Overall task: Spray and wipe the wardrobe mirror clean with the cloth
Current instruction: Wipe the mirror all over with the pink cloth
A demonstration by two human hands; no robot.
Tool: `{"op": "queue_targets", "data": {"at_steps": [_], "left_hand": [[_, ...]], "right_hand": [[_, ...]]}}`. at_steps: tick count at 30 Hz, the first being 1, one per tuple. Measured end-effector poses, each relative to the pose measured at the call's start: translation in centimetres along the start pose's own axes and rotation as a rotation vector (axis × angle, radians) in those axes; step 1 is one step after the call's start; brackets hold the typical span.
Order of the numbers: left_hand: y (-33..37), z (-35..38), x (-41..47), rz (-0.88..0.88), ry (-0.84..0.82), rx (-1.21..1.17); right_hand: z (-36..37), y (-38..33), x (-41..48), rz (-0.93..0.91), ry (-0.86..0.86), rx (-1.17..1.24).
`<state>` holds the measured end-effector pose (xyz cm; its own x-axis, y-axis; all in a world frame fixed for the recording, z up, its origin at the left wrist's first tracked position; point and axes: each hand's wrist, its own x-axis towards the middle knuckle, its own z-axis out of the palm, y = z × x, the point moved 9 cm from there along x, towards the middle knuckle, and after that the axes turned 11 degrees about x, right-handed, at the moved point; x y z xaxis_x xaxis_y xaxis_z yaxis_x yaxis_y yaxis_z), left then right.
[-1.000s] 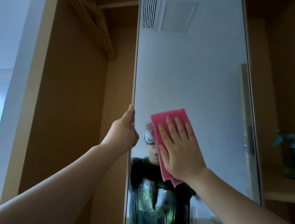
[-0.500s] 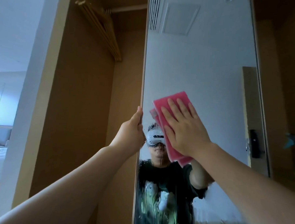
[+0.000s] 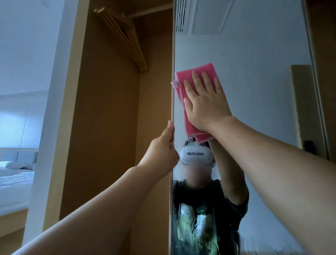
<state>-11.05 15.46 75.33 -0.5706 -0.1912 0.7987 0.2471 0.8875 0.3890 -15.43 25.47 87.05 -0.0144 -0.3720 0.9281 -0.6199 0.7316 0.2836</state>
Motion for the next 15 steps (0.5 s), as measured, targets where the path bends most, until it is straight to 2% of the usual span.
{"op": "queue_targets", "data": {"at_steps": [7,15], "left_hand": [[0.3,-0.2,-0.3,0.014,0.003,-0.020],[0.6,-0.7,-0.5,0.009,0.017,0.050]], "right_hand": [[0.5,-1.0,-2.3,0.018,0.031,0.023],[1.8,-2.6,-6.0,0.011,-0.025,0.020]]}}
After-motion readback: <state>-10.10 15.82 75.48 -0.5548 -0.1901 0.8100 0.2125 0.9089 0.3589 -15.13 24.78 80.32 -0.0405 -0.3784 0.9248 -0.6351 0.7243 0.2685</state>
